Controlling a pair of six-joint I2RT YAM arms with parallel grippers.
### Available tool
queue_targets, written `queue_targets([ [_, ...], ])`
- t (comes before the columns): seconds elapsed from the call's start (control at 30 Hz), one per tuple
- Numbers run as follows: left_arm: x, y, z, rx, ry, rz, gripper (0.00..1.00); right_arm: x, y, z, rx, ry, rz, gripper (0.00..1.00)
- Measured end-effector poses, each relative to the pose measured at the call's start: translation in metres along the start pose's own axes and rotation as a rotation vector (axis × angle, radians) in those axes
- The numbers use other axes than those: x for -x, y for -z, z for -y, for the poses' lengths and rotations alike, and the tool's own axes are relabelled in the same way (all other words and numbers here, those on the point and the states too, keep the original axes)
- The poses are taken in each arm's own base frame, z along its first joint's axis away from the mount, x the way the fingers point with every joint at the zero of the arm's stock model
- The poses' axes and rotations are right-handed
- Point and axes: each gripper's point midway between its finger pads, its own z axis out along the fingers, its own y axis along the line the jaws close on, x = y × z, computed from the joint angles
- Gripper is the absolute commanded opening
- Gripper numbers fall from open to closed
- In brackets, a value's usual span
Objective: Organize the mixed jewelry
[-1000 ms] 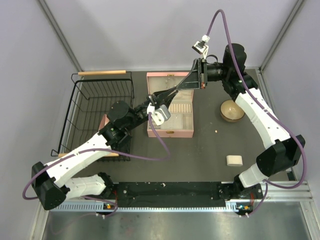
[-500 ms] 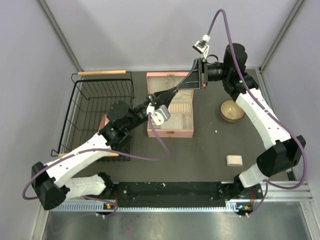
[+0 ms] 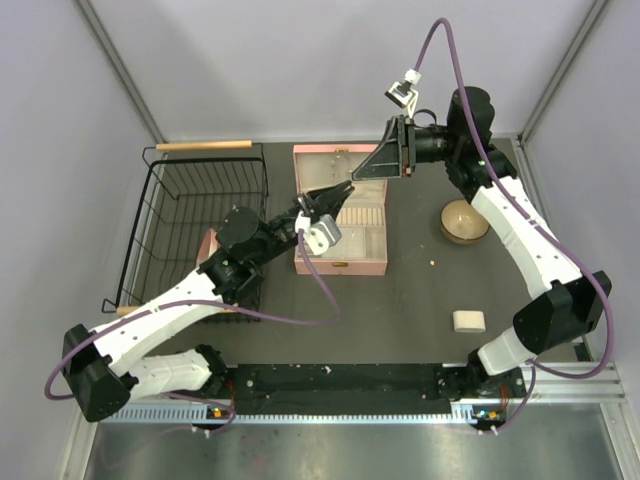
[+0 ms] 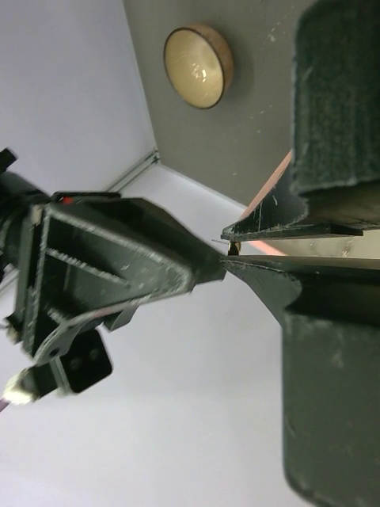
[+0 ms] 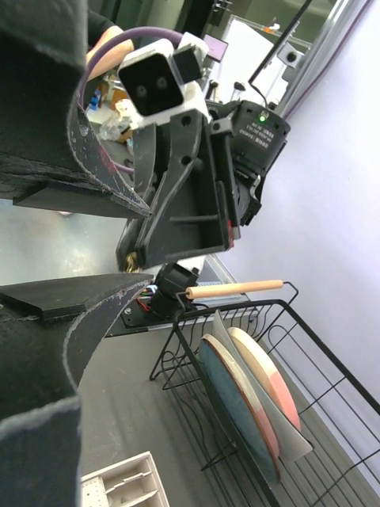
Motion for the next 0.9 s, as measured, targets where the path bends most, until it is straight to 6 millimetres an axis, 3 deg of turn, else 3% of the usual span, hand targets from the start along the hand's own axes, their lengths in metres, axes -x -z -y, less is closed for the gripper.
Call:
queue_targets([
  [0.3,-0.016,0.004,0.012,-0.024,0.016,-0.048,0.0,0.003,0.008,0.003,-0.008,0.0,0.009,0.35],
  [0.47,-0.027,0.007,0.019,-0.049,0.026,-0.099,0.0,0.013,0.022,0.011,-0.055,0.025,0.054,0.35],
  [0.6,-0.041,0.012,0.028,-0.12,0.035,-0.206,0.0,0.018,0.036,0.023,-0.131,0.059,0.097,0.36],
  [0.9,-0.041,0.028,0.019,-0.276,0.038,-0.446,0.0,0.018,0.06,0.061,-0.293,0.1,0.139,0.35],
])
